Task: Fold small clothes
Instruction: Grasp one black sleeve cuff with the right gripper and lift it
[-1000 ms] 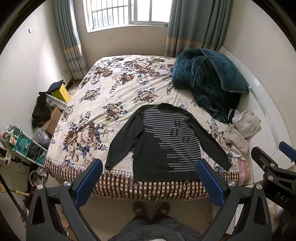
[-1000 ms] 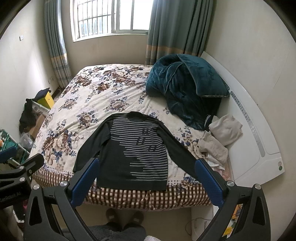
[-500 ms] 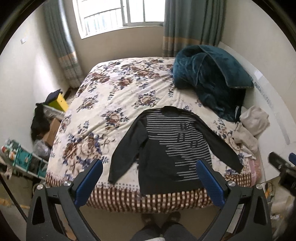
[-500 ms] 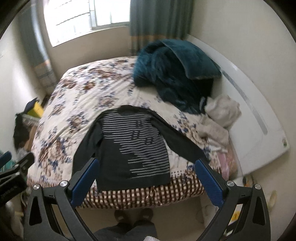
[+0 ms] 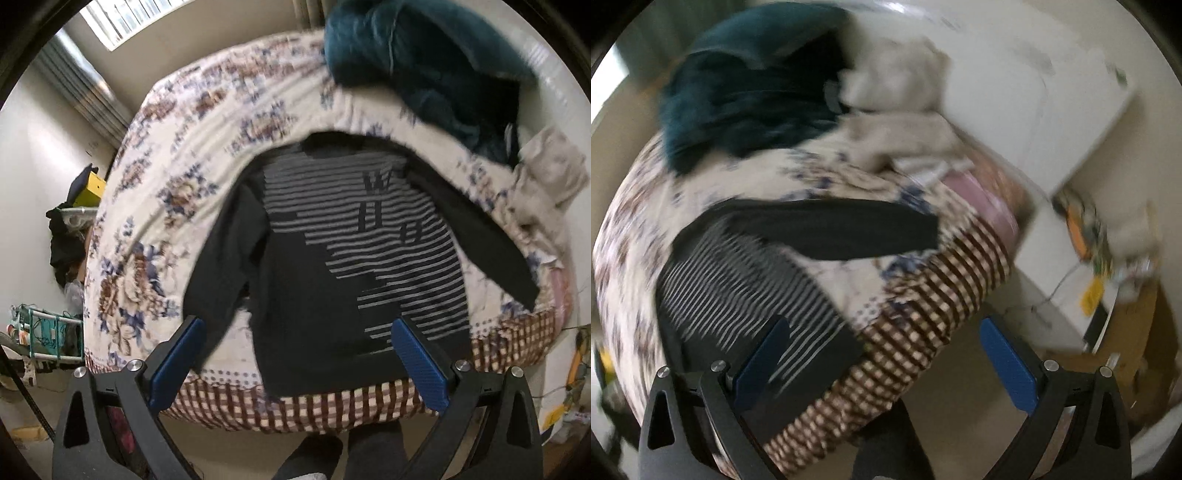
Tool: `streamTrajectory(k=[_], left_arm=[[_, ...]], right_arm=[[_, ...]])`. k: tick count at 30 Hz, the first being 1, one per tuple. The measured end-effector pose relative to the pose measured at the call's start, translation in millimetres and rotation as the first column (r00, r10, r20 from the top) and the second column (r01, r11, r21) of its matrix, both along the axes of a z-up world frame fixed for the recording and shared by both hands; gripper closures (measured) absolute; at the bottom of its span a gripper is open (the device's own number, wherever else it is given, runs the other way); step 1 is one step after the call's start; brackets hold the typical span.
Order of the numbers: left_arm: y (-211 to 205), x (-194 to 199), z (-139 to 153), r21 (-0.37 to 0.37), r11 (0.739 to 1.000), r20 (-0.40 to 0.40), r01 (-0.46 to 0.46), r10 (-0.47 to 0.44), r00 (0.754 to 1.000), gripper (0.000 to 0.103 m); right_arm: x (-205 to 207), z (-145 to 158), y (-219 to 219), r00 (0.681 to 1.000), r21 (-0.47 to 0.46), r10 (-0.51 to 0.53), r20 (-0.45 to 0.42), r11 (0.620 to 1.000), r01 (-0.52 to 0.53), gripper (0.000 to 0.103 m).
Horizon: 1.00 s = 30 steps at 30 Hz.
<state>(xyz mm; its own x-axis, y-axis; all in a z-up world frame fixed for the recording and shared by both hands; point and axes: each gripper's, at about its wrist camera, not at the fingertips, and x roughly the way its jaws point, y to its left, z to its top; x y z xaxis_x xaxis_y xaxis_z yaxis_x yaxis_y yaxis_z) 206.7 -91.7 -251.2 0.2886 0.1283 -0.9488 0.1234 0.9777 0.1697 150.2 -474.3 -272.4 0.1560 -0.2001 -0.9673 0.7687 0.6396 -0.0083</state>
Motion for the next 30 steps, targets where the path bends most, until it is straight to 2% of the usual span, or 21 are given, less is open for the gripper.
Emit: streamTrajectory(k=[5,10,12,14,15,16,17,18,20,21,22,23,26,27,30], left_arm=[[-33.1,43.4,-82.2,0.030,0.999,-0.100,-0.026,0.029,0.995,0.000],[-48.0,76.3,-158.7,0.042,0.998,-0.170,-0.049,0.055,0.984,0.000],[-47.4,86.6,-192.4,0.050,0.996,-0.200,-0.079,0.087,0.976,0.000],[-44.3,96.2,-220.0,0.055,0.992,-0.228,-0.114,0.124,0.966,0.000],[-41.4,101.4,-234.0,0.056,0.989,-0.244,-0.135,0.145,0.959,0.000],[-40.0,104.2,-244.0,0.056,0.987,-0.255,-0.150,0.160,0.954,0.000],[-38.5,107.2,-254.2,0.054,0.985,-0.263,-0.165,0.173,0.949,0.000],[-35.7,110.7,-263.9,0.053,0.983,-0.268,-0.176,0.184,0.946,0.000],[-27.6,115.9,-277.7,0.047,0.981,-0.272,-0.188,0.194,0.942,0.000],[-21.9,117.7,-282.2,0.047,0.980,-0.270,-0.193,0.199,0.942,0.000],[-17.6,122.2,-286.2,0.044,0.979,-0.267,-0.200,0.205,0.942,0.000],[-10.6,123.9,-287.6,0.039,0.977,-0.262,-0.208,0.211,0.942,0.000],[16.0,128.6,-285.8,0.040,0.971,-0.221,-0.234,0.237,0.946,0.000],[25.0,130.5,-284.3,0.048,0.969,-0.203,-0.241,0.246,0.948,0.000],[65.2,138.0,-275.4,0.069,0.956,-0.140,-0.287,0.294,0.946,0.000]], right_arm=[[3.0,-123.4,-103.6,0.978,0.070,-0.203,-0.044,0.976,0.206,0.000],[6.4,-243.3,-162.6,0.928,0.150,-0.364,-0.077,0.916,0.371,0.005],[2.9,-299.2,-178.7,0.891,0.233,-0.444,-0.098,0.860,0.454,0.006],[2.3,-340.8,-183.1,0.857,0.317,-0.506,-0.100,0.800,0.509,0.012],[3.1,-362.1,-185.7,0.837,0.354,-0.538,-0.094,0.768,0.534,0.020],[4.1,-371.1,-185.7,0.826,0.372,-0.558,-0.083,0.752,0.545,0.031],[5.9,-381.3,-186.4,0.806,0.388,-0.591,-0.045,0.733,0.559,0.035],[8.9,-385.9,-186.4,0.787,0.384,-0.617,-0.002,0.726,0.570,0.044],[16.3,-386.1,-185.0,0.764,0.344,-0.642,0.069,0.734,0.586,0.061],[21.0,-385.0,-184.0,0.761,0.318,-0.642,0.090,0.743,0.589,0.082],[28.0,-383.2,-182.4,0.767,0.281,-0.634,0.104,0.758,0.588,0.091],[37.0,-380.1,-179.8,0.779,0.245,-0.616,0.118,0.778,0.578,0.091],[75.7,-356.9,-159.9,0.858,0.103,-0.497,0.131,0.867,0.487,0.091],[94.8,-344.5,-146.9,0.896,0.044,-0.425,0.132,0.905,0.423,0.091],[149.3,-307.7,-108.3,0.956,-0.038,-0.250,0.153,0.965,0.259,0.092]])
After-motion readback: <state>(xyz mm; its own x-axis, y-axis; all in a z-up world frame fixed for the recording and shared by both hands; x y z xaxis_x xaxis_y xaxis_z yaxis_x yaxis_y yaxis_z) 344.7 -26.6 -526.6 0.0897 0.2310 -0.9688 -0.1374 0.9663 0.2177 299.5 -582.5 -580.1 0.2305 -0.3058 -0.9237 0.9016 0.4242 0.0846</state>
